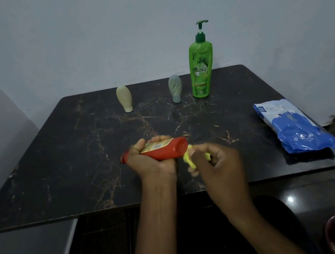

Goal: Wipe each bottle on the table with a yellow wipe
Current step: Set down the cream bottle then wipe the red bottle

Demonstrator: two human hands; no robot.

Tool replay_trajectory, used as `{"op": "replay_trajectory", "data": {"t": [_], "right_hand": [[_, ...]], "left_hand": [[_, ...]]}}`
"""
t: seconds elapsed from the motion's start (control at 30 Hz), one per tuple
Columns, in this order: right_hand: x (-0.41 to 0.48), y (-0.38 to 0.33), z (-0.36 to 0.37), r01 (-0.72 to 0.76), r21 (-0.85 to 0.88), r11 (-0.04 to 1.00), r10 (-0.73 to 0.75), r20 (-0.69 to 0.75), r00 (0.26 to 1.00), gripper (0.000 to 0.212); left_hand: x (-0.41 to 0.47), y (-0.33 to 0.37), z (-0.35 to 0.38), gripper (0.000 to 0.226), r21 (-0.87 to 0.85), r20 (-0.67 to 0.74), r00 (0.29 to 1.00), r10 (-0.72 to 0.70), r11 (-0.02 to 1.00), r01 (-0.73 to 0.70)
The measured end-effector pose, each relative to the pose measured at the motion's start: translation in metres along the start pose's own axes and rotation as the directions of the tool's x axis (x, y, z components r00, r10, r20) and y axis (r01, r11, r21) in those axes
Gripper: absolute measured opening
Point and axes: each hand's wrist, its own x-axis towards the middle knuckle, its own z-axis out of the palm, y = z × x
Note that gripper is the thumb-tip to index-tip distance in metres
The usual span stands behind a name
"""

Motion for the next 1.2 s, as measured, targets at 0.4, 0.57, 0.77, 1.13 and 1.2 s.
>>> {"op": "replay_trajectory", "data": {"t": [0.4, 0.57, 0.77, 1.13, 1.2], "right_hand": [[0.016, -0.004, -0.006, 0.272, -0.164, 0.948, -0.274, 0.016, 0.962, 0.007], [0.0, -0.001, -0.004, 0.269, -0.093, 0.959, -0.261, 0.092, 0.961, 0.008], [0.01, 0.0, -0.005, 0.22, -0.061, 0.974, -0.215, 0.072, 0.974, 0.004], [0.052, 0.012, -0.028, -0.011, 0.019, 1.0, 0.01, 0.039, 0.999, 0.008], [0.064, 0.02, -0.03, -0.034, -0.006, 0.999, 0.034, 0.033, 0.999, 0.008]], "left_hand": [[0.003, 0.003, -0.004, 0.006, 0.033, 0.021, 0.998, 0.054, 0.998, -0.055], [0.01, 0.01, -0.008, 0.018, 0.03, 0.049, 0.997, 0.056, 0.998, -0.057], [0.008, 0.008, -0.007, 0.006, 0.035, 0.026, 0.998, 0.057, 0.998, -0.057], [0.038, 0.017, -0.009, 0.031, 0.442, 0.259, 0.924, 0.28, 0.816, -0.371], [0.054, 0.023, -0.004, 0.038, 0.563, 0.34, 0.891, 0.3, 0.694, -0.448]]}}
